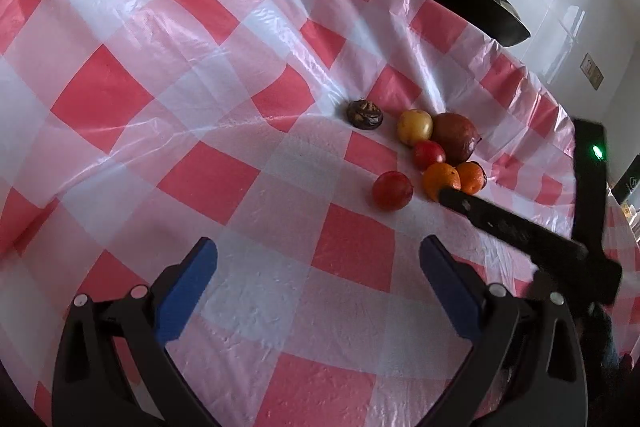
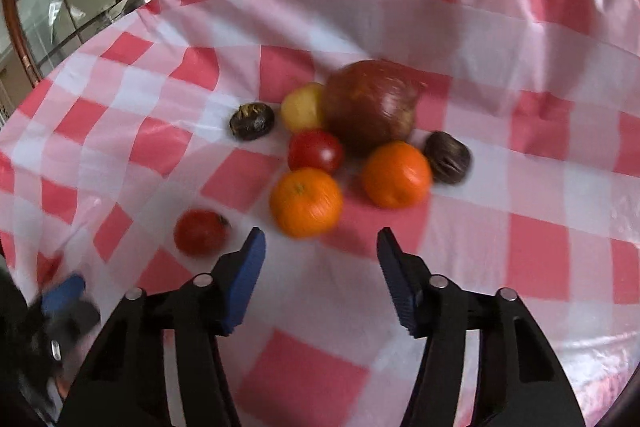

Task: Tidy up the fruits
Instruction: 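Grasp the tangerine in front of the pile with the right tool, then grasp the red tomato with the left tool while the right tool holds the tangerine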

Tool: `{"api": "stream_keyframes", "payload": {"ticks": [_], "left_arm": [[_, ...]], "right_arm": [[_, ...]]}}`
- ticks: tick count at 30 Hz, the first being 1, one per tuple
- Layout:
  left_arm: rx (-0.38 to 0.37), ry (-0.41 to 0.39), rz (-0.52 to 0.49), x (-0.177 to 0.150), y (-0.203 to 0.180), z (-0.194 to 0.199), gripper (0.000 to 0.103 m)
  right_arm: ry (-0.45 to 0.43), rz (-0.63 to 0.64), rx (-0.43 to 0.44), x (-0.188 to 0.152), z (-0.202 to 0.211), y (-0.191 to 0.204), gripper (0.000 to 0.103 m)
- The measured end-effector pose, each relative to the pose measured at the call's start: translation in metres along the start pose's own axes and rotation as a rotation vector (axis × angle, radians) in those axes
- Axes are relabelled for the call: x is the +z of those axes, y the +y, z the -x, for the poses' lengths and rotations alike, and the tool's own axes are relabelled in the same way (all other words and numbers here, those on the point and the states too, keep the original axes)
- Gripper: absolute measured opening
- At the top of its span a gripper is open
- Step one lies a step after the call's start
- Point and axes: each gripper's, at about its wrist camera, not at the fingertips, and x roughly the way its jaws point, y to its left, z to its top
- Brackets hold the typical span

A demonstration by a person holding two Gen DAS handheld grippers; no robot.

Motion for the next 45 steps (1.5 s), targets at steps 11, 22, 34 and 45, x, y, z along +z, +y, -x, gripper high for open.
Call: {"api": "stream_keyframes", "payload": {"ticks": [11,22,34,45], "left_arm": [[-0.006,0.001,0.027,-0.001,0.006,0.001,0.101],[-0.017,0.020,-0.002,0.000,0.000,0.000,0.101],[0.032,0.072,-0.062,0.010,-0.033,-0.031,0.101],[0.168,0.148,-0.292,0.036,-0.085,-0.095,0.042]], "right_arm": [[0.012,-0.052,-0.057,-0.001,-0.004,0.014,0.042],[-0.150,-0.298,-0.088,-0.080,0.087,-0.059,0.042],[-0.166,-0.377,0.016,-0.082,0.084,-0.073,0.042],[-0.162,-0.375,0.030,-0.083,0.083,-0.072,0.042]]}}
